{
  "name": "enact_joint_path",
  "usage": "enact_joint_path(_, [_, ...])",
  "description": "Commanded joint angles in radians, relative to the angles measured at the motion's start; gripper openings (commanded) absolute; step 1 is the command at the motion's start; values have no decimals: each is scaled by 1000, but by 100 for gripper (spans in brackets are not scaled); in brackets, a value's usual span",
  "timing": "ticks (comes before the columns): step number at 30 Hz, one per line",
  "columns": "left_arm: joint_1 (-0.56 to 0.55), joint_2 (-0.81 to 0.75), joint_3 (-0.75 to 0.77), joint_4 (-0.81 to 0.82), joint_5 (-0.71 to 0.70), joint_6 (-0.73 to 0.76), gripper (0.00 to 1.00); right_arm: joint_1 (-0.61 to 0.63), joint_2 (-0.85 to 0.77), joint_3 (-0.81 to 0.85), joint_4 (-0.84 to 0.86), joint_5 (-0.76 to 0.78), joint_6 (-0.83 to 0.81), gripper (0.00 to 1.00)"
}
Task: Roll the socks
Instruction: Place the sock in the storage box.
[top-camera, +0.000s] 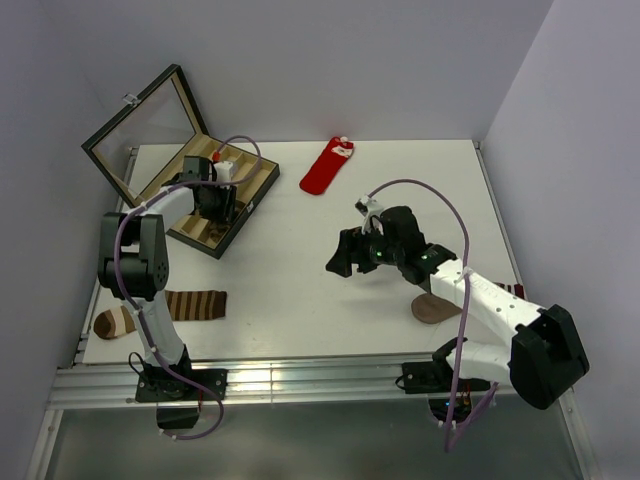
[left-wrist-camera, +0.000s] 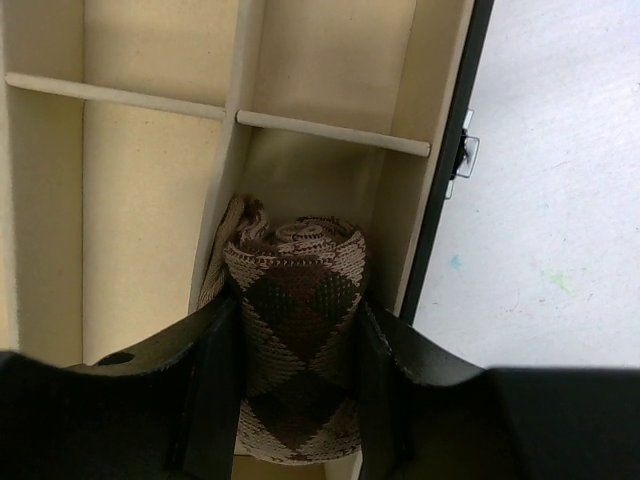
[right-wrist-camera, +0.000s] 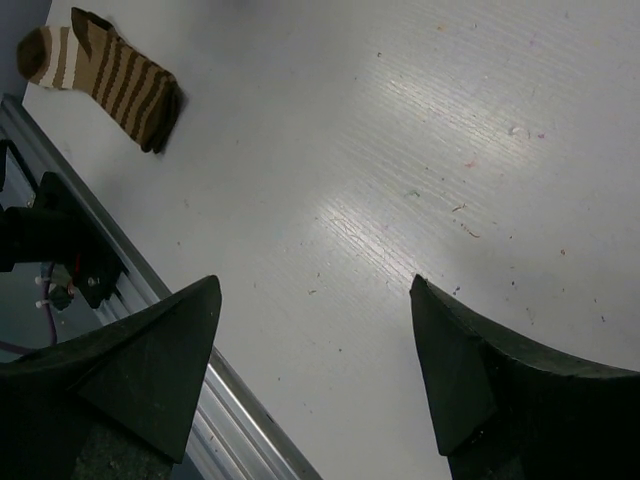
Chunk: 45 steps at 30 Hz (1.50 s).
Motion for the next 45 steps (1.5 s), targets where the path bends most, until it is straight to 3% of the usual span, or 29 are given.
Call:
enact_joint_path(1, [-19,23,-46,-87,-67,-16,24,-7,-39,-13,48,5,-8,83])
enact_joint_path(5, [-30,32,-70,-73,-172,-38,24,-7,-48,-16,48,7,-8,83])
enact_joint_path(10, [-37,1,-102,-44,-136,-51,27,-7,-53,-8,50,10,-15,83])
enact_joint_path(17, [-39,-85,-125,-18,-50,-54,39,-7,-79,-17,47,24,-21,83])
enact_joint_path(23, [-39,-134,-98,-30,-16,-59,57,-7,-101,-22,36,31,-20,83])
enact_joint_path(29, [-39,-137,-89,-36,-25,-67,63,-7,-108,-21,36,27,-9,83])
enact_joint_path(45, [-37,-241,-69,-16,-47,-157,58,-7,-78,2,28,7,-23,83])
